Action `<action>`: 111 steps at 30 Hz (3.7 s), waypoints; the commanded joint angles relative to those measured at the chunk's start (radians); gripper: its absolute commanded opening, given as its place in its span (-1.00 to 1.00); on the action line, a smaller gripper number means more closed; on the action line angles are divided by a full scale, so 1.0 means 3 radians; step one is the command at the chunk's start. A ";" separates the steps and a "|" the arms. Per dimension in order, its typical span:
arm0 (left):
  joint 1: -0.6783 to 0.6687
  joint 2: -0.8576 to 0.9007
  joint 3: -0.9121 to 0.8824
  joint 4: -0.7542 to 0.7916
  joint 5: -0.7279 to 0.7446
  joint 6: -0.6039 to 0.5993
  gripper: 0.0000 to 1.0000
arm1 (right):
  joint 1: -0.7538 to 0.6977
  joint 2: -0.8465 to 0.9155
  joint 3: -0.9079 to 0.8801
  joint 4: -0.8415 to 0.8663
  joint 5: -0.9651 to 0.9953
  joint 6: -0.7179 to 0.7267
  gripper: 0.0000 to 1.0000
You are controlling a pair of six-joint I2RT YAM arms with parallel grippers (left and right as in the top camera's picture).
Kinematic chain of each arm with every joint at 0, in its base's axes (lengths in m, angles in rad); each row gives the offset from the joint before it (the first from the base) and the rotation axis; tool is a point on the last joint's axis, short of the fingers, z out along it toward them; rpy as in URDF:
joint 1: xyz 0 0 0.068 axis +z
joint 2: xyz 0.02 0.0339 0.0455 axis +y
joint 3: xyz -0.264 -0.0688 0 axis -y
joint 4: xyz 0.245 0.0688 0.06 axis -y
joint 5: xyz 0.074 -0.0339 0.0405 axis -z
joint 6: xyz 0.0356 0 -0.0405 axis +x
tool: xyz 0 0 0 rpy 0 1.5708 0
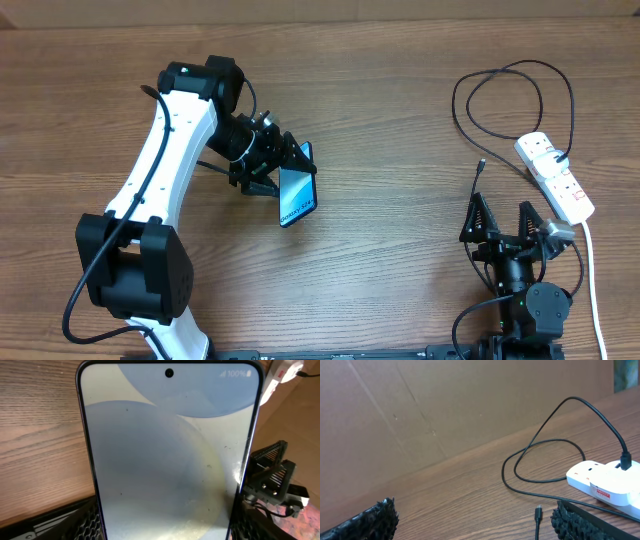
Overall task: Plug charger to phone and switch on socket
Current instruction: 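Lift the smartphone with the left gripper and tilt it upright, then move the right gripper toward the phone held by the left gripper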
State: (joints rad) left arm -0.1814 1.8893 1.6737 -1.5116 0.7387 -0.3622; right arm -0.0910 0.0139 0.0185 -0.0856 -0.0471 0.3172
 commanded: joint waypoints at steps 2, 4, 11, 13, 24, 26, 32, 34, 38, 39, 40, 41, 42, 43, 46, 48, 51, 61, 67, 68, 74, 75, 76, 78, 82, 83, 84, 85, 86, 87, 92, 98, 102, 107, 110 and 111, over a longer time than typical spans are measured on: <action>0.0000 0.0004 0.0103 -0.0005 0.0237 0.0076 -0.15 | -0.0008 -0.0031 -0.0036 0.0019 0.0014 -0.0038 1.00; 0.0000 0.0004 0.0103 -0.0008 0.0235 0.0078 -0.14 | -0.0008 -0.0031 -0.0036 0.0019 0.0014 -0.0039 1.00; -0.0001 0.0004 0.0103 0.0033 0.0178 0.0075 -0.23 | -0.0008 -0.0031 -0.0036 0.0019 0.0014 -0.0039 1.00; -0.0010 0.0004 0.0103 0.0092 0.0056 0.0072 -0.23 | -0.0008 -0.0031 -0.0036 0.0019 0.0014 -0.0038 1.00; -0.0024 0.0004 0.0103 0.0467 -0.0965 0.0008 -0.21 | -0.0008 -0.0031 -0.0036 0.0019 0.0014 -0.0038 1.00; -0.0032 0.0004 0.0103 0.0558 -0.1277 -0.0072 -0.21 | -0.0008 -0.0031 -0.0036 0.0019 0.0014 -0.0038 1.00; -0.0032 0.0004 0.0103 0.0487 -0.1813 -0.0089 -0.21 | -0.0008 -0.0031 -0.0036 0.0019 0.0014 -0.0039 1.00; -0.0032 0.0004 0.0103 0.0460 -0.1901 -0.0089 -0.21 | -0.0008 -0.0031 -0.0036 0.0019 0.0014 -0.0039 1.00; -0.0032 0.0004 0.0103 0.0373 -0.1977 -0.0088 -0.21 | -0.0008 -0.0031 -0.0036 0.0020 0.0014 -0.0038 1.00; -0.0032 0.0004 0.0103 0.0359 -0.1979 -0.0086 -0.21 | -0.0008 -0.0031 -0.0036 0.0034 0.0014 -0.0038 1.00; -0.0032 0.0004 0.0103 0.0331 -0.1977 -0.0078 -0.21 | -0.0008 -0.0031 -0.0036 0.0047 0.0010 -0.0036 1.00; -0.0032 0.0004 0.0103 0.0315 -0.1977 -0.0050 -0.21 | -0.0008 -0.0031 -0.0036 0.0060 -0.0010 -0.0006 1.00; -0.0032 0.0004 0.0103 0.0299 -0.1977 -0.0011 -0.21 | -0.0008 -0.0031 -0.0036 0.0055 -0.0086 0.0081 1.00; -0.0032 0.0004 0.0103 0.0277 -0.1977 0.0017 -0.21 | -0.0008 -0.0031 -0.0036 0.0043 -0.0155 0.0145 1.00; -0.0032 0.0004 0.0103 0.0230 -0.1975 0.0052 -0.20 | -0.0006 -0.0031 -0.0036 0.0079 -0.0646 0.0664 1.00; -0.0032 0.0004 0.0103 0.0230 -0.1975 0.0064 -0.20 | -0.0006 -0.0031 -0.0036 0.0108 -0.1175 0.1161 1.00; -0.0036 0.0004 0.0102 0.0229 -0.1968 0.0064 -0.20 | -0.0006 -0.0031 -0.0036 0.0107 -0.2013 0.1630 1.00; -0.0053 0.0004 0.0102 0.0229 -0.1961 0.0062 -0.20 | -0.0006 -0.0025 0.0022 -0.0032 -0.2256 0.1091 0.99; -0.0052 0.0004 0.0102 0.0256 -0.1853 0.0055 -0.19 | -0.0006 0.0286 0.0483 -0.0716 -0.1765 0.0730 0.99; -0.0052 0.0004 0.0102 0.0277 -0.1792 0.0036 -0.19 | -0.0006 0.0383 0.0573 -0.0862 -0.1685 0.0628 0.99; -0.0056 0.0004 0.0102 0.0432 -0.1476 -0.0156 -0.20 | -0.0006 0.1063 0.1054 -0.1506 -0.1316 0.0375 0.99; -0.0057 0.0004 0.0102 0.0456 -0.1427 -0.0207 -0.21 | -0.0006 0.1197 0.1138 -0.1570 -0.1316 0.0322 0.99; -0.0058 0.0004 0.0102 0.0476 -0.1408 -0.0248 -0.21 | -0.0006 0.1316 0.1214 -0.1625 -0.1316 0.0289 0.99; -0.0075 0.0004 0.0102 0.0511 -0.1410 -0.0357 -0.21 | -0.0003 0.1612 0.1423 -0.1775 -0.1312 0.0220 0.99; -0.0131 0.0004 0.0102 0.0549 -0.1408 -0.0462 -0.20 | 0.0100 0.2102 0.1853 -0.2124 -0.1333 0.0156 0.99; -0.0146 0.0004 0.0102 0.0549 -0.1410 -0.0467 -0.20 | 0.0181 0.2227 0.1965 -0.2205 -0.1338 0.0134 0.99; -0.0168 0.0004 0.0102 0.0547 -0.1410 -0.0467 -0.19 | 0.0280 0.2335 0.2056 -0.2274 -0.1330 0.0134 0.99; -0.0183 0.0004 0.0102 0.0547 -0.1410 -0.0467 -0.19 | 0.0383 0.2421 0.2122 -0.2321 -0.1331 0.0135 0.99; -0.0210 0.0004 0.0102 0.0551 -0.1410 -0.0467 -0.18 | 0.0596 0.2548 0.2201 -0.2361 -0.1330 0.0137 0.99; -0.0225 0.0004 0.0102 0.0554 -0.1410 -0.0467 -0.18 | 0.0755 0.2616 0.2221 -0.2361 -0.1326 0.0153 0.99; -0.0268 0.0004 0.0102 0.0572 -0.1411 -0.0467 -0.19 | 0.1536 0.2892 0.2221 -0.2243 -0.0855 0.0627 0.99; -0.0271 0.0005 0.0102 0.0646 -0.1413 -0.0554 -0.18 | 0.2121 0.3348 0.2199 -0.1469 -0.0542 0.1226 0.99; -0.0271 0.0005 0.0102 0.0745 -0.1411 -0.0785 -0.18 | 0.2210 0.3801 0.2199 -0.0835 -0.0547 0.1226 1.00; -0.0278 0.0005 0.0102 0.0895 -0.1414 -0.1186 -0.19 | 0.2210 0.4089 0.2199 -0.0474 -0.0645 0.1228 1.00; -0.0299 0.0005 0.0102 0.1033 -0.1415 -0.1356 -0.19 | 0.2211 0.4192 0.2199 -0.0312 -0.0785 0.1226 1.00; -0.0299 0.0005 0.0102 0.1069 -0.1417 -0.1376 -0.18 | 0.2211 0.4211 0.2199 -0.0271 -0.0797 0.1226 1.00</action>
State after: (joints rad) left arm -0.2569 1.8893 1.6749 -1.2156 0.2966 -0.6830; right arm 0.5655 1.2606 0.6674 -0.1951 -0.2531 0.6781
